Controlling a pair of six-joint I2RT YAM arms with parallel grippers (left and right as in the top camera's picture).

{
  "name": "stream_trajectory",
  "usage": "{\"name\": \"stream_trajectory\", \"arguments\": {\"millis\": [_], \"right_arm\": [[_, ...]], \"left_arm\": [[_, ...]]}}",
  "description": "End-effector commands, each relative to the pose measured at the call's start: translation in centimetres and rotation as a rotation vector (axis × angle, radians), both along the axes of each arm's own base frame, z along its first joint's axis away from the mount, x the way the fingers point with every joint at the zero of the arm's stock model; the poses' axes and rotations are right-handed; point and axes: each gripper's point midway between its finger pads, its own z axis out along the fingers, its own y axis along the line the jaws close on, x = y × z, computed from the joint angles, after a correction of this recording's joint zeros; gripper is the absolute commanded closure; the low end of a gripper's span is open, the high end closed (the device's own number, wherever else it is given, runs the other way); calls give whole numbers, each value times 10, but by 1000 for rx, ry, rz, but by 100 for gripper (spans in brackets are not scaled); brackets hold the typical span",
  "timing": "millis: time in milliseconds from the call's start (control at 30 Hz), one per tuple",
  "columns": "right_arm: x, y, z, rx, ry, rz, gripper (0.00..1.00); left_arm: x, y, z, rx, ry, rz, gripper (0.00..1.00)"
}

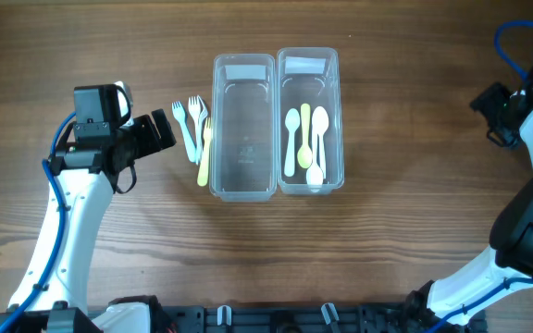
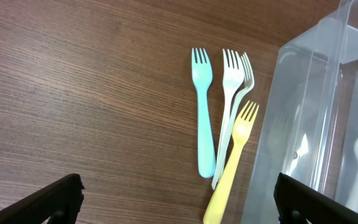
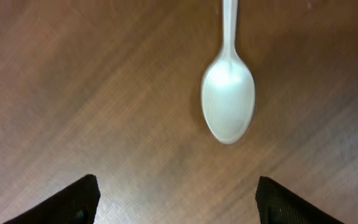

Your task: Pack container

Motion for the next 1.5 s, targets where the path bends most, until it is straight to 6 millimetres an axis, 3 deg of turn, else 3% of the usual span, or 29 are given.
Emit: {"name": "stream_trajectory", "arguments": {"millis": [0, 133, 267, 567, 833, 933, 1267, 1467], "right_arm": [[2, -15, 4, 2, -31, -58, 20], [-3, -26, 3, 88, -74, -180, 26], [-4, -39, 6, 83, -104, -211, 24], [13, -52, 16, 38, -193, -204, 23], [17, -58, -30, 72, -144, -196, 26], [24, -59, -34, 67, -134, -148, 26], [42, -74, -4, -6, -153, -96, 27], [45, -82, 2, -40, -164, -110, 32]], "left_arm": [[6, 1, 7, 22, -21, -14, 0], [6, 1, 7, 22, -21, -14, 0], [6, 1, 7, 22, -21, -14, 0], [6, 1, 7, 22, -21, -14, 0], [6, 1, 7, 22, -21, -14, 0], [6, 1, 7, 22, -21, -14, 0], [6, 1, 7, 22, -21, -14, 0], [6, 1, 7, 22, -21, -14, 0]]}}
